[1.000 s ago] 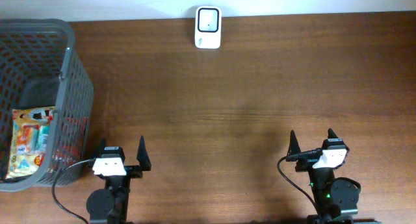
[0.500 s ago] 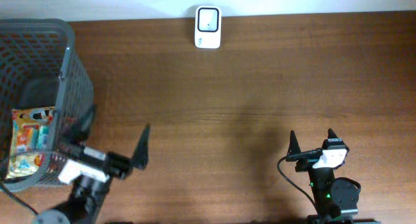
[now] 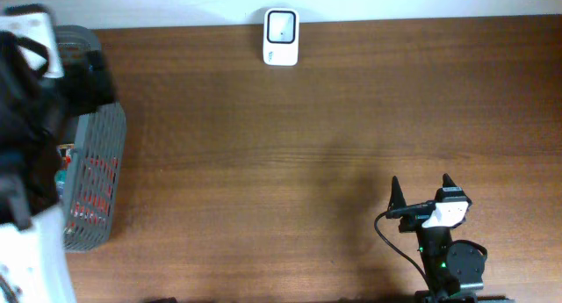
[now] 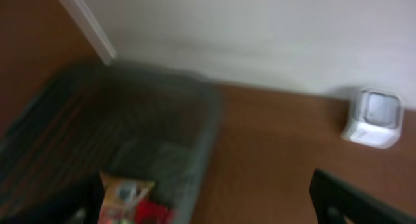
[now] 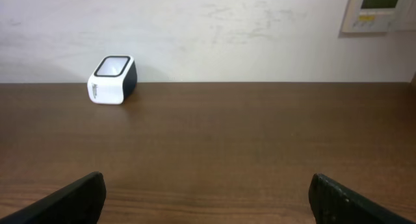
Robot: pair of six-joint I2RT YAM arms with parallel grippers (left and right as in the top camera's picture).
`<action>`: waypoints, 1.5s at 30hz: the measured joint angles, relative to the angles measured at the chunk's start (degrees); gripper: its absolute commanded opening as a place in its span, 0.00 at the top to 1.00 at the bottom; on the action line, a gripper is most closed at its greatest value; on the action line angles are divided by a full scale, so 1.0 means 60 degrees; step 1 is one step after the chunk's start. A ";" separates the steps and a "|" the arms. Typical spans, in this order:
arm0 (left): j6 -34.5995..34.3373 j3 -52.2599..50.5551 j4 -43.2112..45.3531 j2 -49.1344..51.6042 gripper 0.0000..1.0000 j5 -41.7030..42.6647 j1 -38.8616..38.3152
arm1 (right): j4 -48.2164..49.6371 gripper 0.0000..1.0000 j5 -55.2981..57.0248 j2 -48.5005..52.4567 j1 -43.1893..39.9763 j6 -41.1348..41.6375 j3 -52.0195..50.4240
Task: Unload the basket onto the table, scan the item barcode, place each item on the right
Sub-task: 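Reach the left gripper into the grey basket and grasp a green tissue pack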
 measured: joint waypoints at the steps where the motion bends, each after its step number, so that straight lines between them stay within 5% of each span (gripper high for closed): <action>1: -0.0459 0.0412 -0.0208 0.0437 0.01 -0.0135 0.0903 | 0.0000 0.02 0.0007 0.0007 0.0000 -0.0007 0.0000; 6: -0.2375 0.0641 -0.1439 0.2047 0.01 -0.0521 0.4051 | 0.0000 0.02 0.0004 0.0007 0.0000 -0.0007 0.0000; 11: -0.2572 0.0714 -0.2976 0.3690 0.02 -0.0535 0.4113 | 0.0000 0.02 0.0004 0.0007 0.0000 -0.0004 0.0000; 17: -0.2605 0.0678 -0.4240 0.6331 0.23 -0.0820 0.4109 | 0.0000 0.02 0.0004 0.0007 0.0000 -0.0007 0.0000; 20: -0.2535 0.0670 -0.4568 0.7297 0.26 -0.0739 0.4044 | 0.0000 0.01 0.0004 0.0007 0.0000 -0.0007 0.0000; 33: -0.2098 0.0521 -0.4317 0.7949 0.37 -0.0794 0.3778 | 0.0000 0.01 0.0004 0.0007 0.0000 -0.0007 0.0000; 34: -0.2098 0.0189 -0.4036 0.7949 0.44 -0.0896 0.3778 | 0.0000 0.01 0.0004 0.0007 0.0000 -0.0004 0.0000; 35: -0.2098 -0.0171 -0.3876 0.7974 0.72 -0.0929 0.3778 | 0.0000 0.01 0.0004 0.0007 0.0000 -0.0011 0.0000; 38: -0.2011 -0.0590 -0.3523 0.7985 1.00 -0.1188 0.3778 | 0.0000 0.01 0.0004 0.0007 0.0000 -0.0011 0.0000; 41: -0.1989 -0.0430 -0.3894 0.8018 1.00 -0.1322 0.3778 | 0.0000 0.01 0.0004 0.0007 0.0000 -0.0004 0.0000; 45: -0.1996 0.2688 -0.5657 0.8182 1.00 -0.0623 0.3785 | 0.0004 0.02 0.0004 0.0000 0.0000 -0.0004 0.0000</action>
